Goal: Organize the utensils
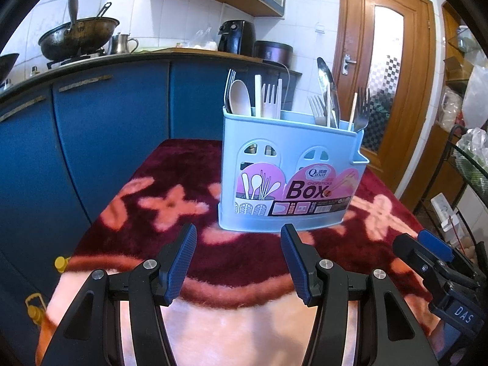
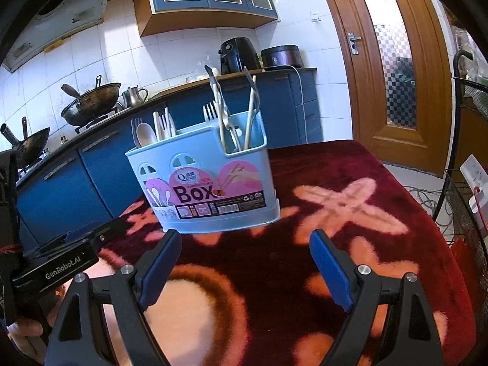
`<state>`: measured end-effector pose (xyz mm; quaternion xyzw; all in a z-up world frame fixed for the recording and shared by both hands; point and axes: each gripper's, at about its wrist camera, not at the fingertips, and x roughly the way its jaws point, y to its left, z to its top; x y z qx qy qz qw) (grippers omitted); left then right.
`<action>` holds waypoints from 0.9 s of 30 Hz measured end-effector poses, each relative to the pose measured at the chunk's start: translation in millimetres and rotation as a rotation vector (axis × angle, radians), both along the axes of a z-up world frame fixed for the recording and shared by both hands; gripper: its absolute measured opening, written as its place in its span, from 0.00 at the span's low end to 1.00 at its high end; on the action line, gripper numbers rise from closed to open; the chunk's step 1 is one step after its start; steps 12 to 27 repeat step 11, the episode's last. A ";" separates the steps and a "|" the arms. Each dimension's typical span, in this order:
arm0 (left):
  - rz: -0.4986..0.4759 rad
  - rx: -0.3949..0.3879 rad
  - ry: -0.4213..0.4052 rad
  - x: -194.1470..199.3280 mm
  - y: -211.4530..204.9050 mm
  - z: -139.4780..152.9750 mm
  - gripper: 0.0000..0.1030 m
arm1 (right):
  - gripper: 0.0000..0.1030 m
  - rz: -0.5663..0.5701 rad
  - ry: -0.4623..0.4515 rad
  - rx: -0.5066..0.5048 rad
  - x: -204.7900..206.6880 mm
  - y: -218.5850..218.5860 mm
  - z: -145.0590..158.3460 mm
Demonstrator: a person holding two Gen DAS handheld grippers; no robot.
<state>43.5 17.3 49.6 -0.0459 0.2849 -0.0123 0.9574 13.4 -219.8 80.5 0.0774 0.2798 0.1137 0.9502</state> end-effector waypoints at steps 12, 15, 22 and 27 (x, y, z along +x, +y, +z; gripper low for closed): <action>-0.001 0.006 0.001 0.4 -1.3 0.4 0.57 | 0.85 0.001 0.006 0.000 0.9 -1.0 -0.8; -0.001 0.006 0.001 0.4 -1.3 0.4 0.57 | 0.85 0.001 0.006 0.000 0.9 -1.0 -0.8; -0.001 0.006 0.001 0.4 -1.3 0.4 0.57 | 0.85 0.001 0.006 0.000 0.9 -1.0 -0.8; -0.001 0.006 0.001 0.4 -1.3 0.4 0.57 | 0.85 0.001 0.006 0.000 0.9 -1.0 -0.8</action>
